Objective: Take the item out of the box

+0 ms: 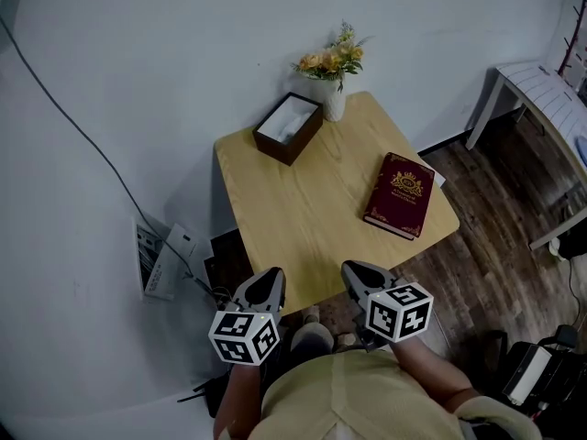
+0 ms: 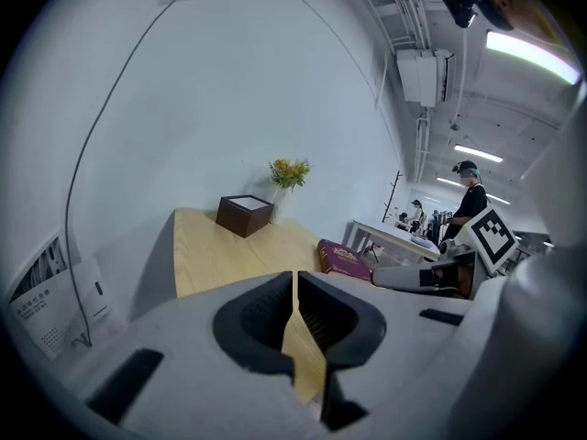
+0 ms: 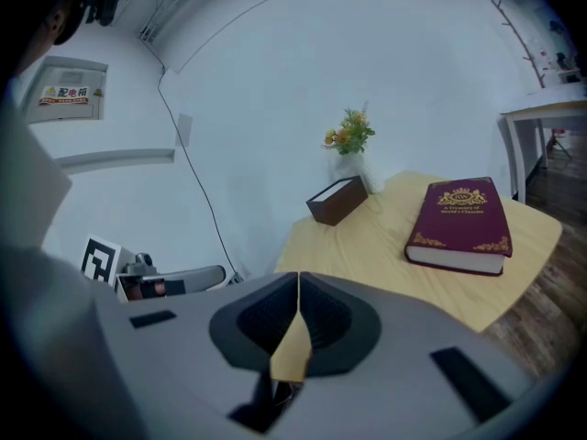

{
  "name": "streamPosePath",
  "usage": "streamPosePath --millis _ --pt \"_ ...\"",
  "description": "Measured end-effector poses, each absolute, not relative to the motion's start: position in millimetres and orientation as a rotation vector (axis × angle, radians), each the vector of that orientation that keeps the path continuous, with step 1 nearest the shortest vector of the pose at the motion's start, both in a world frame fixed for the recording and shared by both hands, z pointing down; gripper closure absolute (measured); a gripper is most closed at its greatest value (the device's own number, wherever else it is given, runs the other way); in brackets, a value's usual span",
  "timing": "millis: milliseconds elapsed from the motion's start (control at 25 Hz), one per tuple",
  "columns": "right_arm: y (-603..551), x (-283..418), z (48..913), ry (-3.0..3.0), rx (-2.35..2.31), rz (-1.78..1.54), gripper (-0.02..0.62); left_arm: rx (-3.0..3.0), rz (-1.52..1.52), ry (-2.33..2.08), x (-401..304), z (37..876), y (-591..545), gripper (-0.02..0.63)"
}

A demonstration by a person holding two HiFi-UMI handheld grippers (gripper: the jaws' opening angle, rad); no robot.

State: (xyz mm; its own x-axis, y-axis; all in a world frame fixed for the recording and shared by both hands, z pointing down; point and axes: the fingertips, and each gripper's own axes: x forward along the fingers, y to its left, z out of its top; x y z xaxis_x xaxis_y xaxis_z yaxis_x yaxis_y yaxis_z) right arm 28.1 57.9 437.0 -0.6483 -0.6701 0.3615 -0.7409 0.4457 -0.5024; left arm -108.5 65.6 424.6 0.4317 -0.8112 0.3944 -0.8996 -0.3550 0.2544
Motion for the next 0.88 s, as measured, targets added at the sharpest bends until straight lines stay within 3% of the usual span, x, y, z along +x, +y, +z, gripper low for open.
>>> streamPosePath --millis 880 --pt "-44 -46 442 -2.504 1.269 0.999 0.566 2.333 0.340 -1.305 -159 431 -44 0.571"
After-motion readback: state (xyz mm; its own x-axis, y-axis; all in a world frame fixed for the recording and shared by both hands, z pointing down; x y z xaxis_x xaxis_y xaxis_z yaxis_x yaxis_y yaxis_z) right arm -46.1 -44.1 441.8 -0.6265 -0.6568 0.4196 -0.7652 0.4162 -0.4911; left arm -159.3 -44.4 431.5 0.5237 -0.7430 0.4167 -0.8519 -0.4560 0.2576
